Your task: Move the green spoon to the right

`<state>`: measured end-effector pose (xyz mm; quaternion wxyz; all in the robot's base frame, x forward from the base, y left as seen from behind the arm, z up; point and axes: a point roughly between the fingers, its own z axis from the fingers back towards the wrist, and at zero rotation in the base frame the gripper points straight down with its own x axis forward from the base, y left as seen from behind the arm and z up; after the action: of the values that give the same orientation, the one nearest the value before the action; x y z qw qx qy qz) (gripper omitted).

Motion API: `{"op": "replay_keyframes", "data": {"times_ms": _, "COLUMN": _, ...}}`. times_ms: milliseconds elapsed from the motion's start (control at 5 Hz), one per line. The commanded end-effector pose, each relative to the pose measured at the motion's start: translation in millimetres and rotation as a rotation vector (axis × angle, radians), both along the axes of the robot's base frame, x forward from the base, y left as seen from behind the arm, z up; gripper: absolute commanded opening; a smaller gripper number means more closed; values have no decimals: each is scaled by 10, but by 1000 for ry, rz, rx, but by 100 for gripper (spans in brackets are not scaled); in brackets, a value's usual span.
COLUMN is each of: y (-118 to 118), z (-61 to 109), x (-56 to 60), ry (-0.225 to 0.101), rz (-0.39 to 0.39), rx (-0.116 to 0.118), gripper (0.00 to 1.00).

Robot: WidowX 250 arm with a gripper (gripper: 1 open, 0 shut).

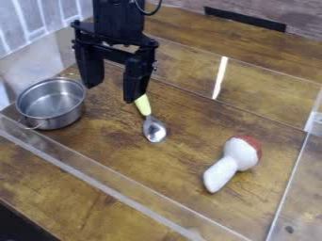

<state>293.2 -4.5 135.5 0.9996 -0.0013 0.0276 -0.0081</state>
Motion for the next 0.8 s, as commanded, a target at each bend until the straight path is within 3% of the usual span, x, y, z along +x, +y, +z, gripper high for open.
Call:
{"op": "replay_keyframes", "data": {"times_ms": 0, "y": -14, "z": -91, "x": 91, "ry": 7, "rz": 112, "rx": -8, "gripper": 100}}
{"op": "replay_keyframes", "data": {"times_ms": 200, "y": -65, "z": -198, "x": 279, "ry": -24, "rz": 273, "rx": -27, "gripper": 100}}
{"op": "replay_keyframes", "data": {"times_ms": 400, "y": -40, "z": -333, "x": 371, "ry": -36, "rz": 333, "rx": -45, "gripper": 100}}
{"op": "replay_keyframes", "data": {"times_ms": 600, "y": -12, "z": -468, "x": 392, "ry": -38, "rz": 364, "rx": -58, "gripper": 100}}
